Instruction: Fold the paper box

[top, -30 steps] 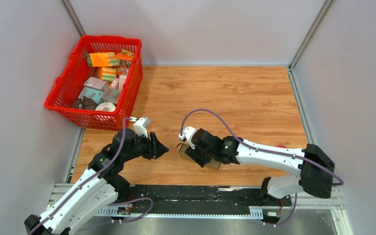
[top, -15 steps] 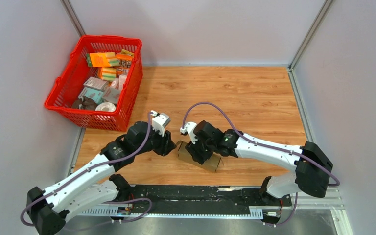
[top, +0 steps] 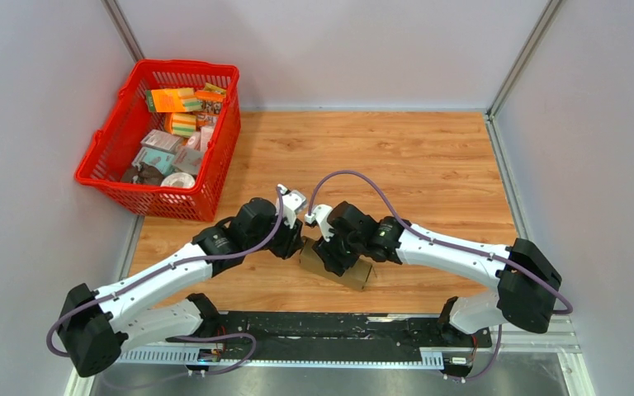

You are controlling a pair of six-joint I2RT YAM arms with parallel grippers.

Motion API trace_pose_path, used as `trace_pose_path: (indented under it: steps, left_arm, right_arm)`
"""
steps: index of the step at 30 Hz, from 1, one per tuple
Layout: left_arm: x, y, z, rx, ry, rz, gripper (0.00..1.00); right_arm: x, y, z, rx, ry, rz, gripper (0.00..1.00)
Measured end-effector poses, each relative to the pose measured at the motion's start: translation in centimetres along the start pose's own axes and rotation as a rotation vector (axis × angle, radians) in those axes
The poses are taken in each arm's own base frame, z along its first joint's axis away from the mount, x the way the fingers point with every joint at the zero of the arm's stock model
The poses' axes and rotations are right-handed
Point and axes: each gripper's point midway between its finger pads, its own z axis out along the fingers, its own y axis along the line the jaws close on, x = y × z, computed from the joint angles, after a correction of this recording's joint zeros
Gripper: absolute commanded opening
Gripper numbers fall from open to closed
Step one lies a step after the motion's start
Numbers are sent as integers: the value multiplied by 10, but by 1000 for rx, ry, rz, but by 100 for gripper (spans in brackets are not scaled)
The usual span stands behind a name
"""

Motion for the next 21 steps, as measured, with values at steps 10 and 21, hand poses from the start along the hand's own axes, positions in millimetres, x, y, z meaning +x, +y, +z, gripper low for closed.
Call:
trace_pose_path:
  steps: [10,21]
  left_arm:
    - [-7,2,10,-6,25,50,14]
    - [-11,-3,5,-3,86,20,0]
  right_arm:
    - [-1,0,0,-4,-2,4,41]
    - [-6,1,-1,-3,-31,10,43]
